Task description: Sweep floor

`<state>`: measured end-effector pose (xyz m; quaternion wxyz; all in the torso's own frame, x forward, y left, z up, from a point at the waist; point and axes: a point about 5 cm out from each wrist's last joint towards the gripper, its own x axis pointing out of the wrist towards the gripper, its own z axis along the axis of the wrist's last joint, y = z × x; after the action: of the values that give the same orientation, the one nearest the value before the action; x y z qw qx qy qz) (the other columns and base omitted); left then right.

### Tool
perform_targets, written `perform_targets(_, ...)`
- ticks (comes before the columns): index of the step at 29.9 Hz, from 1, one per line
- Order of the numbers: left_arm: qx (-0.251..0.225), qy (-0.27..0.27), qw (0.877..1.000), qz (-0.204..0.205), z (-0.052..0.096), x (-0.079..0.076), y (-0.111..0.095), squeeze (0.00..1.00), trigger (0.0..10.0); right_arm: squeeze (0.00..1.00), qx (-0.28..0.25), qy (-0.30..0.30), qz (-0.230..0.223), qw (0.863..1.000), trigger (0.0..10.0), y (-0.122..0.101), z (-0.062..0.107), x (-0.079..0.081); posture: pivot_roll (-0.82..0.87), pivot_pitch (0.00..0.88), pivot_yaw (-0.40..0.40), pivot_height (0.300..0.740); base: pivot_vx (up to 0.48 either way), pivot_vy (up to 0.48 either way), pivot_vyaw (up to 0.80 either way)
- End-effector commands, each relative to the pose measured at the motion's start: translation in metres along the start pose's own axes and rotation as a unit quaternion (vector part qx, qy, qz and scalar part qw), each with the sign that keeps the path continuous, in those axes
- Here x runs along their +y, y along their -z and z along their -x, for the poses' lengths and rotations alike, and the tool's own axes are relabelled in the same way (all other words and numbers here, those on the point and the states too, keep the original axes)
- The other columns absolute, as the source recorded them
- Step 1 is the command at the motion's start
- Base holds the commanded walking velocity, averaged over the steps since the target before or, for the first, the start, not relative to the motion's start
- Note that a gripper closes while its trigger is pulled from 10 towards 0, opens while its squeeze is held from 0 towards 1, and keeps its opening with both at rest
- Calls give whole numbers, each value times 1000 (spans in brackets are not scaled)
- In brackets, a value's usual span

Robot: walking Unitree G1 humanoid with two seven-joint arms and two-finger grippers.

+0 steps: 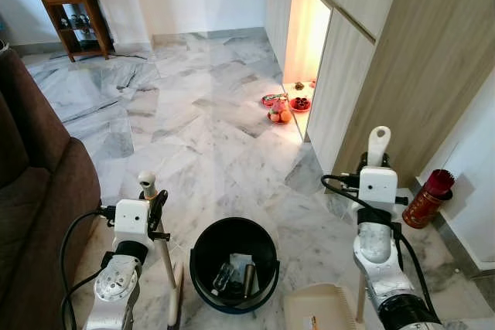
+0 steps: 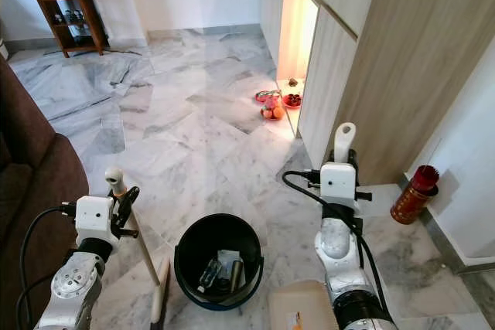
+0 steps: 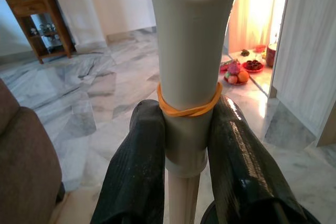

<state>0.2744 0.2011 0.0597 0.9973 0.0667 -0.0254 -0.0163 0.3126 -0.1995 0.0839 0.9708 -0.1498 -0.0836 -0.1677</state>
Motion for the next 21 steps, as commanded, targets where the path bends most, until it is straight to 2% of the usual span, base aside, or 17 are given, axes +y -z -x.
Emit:
perform_targets(1, -24, 1, 1000, 1, -7, 0, -12, 0, 10000, 0, -15, 12, -11, 1000, 10000, -6, -5, -3, 132, 0, 29, 740, 0, 0, 0)
perform_targets(11, -33, 11, 999, 12, -10, -3, -16, 0, 10000, 0, 12, 14, -35, 999, 10000, 4, -5, -6, 124, 0, 27, 740, 0, 0, 0)
perform_targets(21, -33, 6, 999, 15, -9, -2, -16, 0, 10000, 0, 16, 0, -46, 999, 10000, 7, -3, -6, 119, 0, 22, 740, 0, 0, 0)
